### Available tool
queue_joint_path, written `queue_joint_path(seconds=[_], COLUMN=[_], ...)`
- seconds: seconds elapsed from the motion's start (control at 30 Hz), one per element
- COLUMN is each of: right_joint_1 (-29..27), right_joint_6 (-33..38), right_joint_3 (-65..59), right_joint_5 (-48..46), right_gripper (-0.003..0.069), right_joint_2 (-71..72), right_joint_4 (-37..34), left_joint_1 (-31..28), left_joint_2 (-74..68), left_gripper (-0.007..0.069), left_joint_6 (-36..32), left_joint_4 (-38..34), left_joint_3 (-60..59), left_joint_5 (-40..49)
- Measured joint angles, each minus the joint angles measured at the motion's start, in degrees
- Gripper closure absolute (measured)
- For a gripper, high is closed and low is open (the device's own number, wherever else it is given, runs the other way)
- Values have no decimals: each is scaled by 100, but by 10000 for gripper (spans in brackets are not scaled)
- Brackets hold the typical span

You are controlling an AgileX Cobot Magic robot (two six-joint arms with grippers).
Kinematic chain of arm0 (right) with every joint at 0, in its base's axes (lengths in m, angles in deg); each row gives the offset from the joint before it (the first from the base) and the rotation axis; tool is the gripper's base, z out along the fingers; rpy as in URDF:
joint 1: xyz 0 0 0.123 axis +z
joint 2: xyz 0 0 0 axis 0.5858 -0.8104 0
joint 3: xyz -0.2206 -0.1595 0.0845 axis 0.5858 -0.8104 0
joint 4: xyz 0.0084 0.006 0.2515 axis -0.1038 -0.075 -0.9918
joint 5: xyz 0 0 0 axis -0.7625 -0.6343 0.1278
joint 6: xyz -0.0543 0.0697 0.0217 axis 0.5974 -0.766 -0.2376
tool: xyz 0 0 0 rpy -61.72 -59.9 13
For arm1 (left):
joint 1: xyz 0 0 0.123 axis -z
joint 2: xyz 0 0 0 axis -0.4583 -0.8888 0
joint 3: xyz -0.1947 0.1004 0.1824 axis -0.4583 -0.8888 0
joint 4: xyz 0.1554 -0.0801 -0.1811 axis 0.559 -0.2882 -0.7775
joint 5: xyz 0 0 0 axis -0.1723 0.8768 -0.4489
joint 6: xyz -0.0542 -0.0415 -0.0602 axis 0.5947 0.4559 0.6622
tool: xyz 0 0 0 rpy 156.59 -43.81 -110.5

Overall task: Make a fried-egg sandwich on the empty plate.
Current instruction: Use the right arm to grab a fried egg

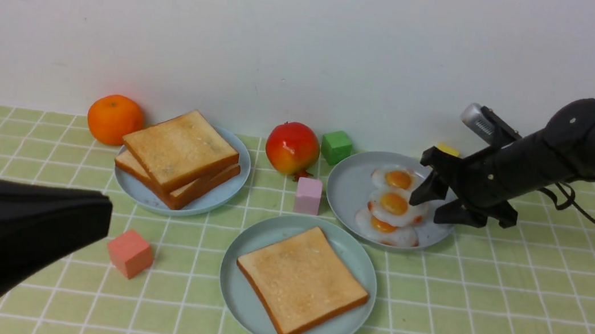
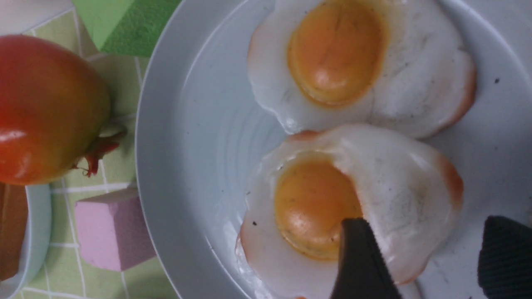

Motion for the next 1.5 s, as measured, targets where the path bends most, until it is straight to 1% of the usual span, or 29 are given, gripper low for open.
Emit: queue_joint_path(seconds=[0.5,0.7,0.9,0.97,1.1,1.13,1.17,1.2,1.37,1.5], right_joint_1=[-1,-1,-1,-1,-6,-6,-6,-6,-6,-6], right_joint_6=[124,369,444,455,455,455,455,455,455,645], right_joint_3=[32,32,32,32,44,44,50,55,55,31], right_joint_5=[158,250,271,271,286,286,289,293,238,-53], right_gripper=[260,274,337,412,519,519,556,567,567,568], right_joint_2=[-190,-232,-250,-260,-256,-249,-236,-229,-138,120], right_joint_4=[-393,-643,-679,-586,-576,-576,-584,-597,-592,-524], left_joint_1=[0,0,0,0,0,0,0,0,0,0], left_joint_2=[0,0,0,0,0,0,0,0,0,0], left_gripper=[638,638,638,638,638,638,638,637,637,636], left_joint_6=[12,14,14,14,14,14,14,14,14,14], left_joint_4=[0,-20,-162,-181,-220,-220,-233,-234,-238,-238], left_joint_3=[-6,-11,-11,-11,-11,-11,-11,-11,-11,-11], left_joint_5=[0,0,0,0,5,5,5,5,44,141])
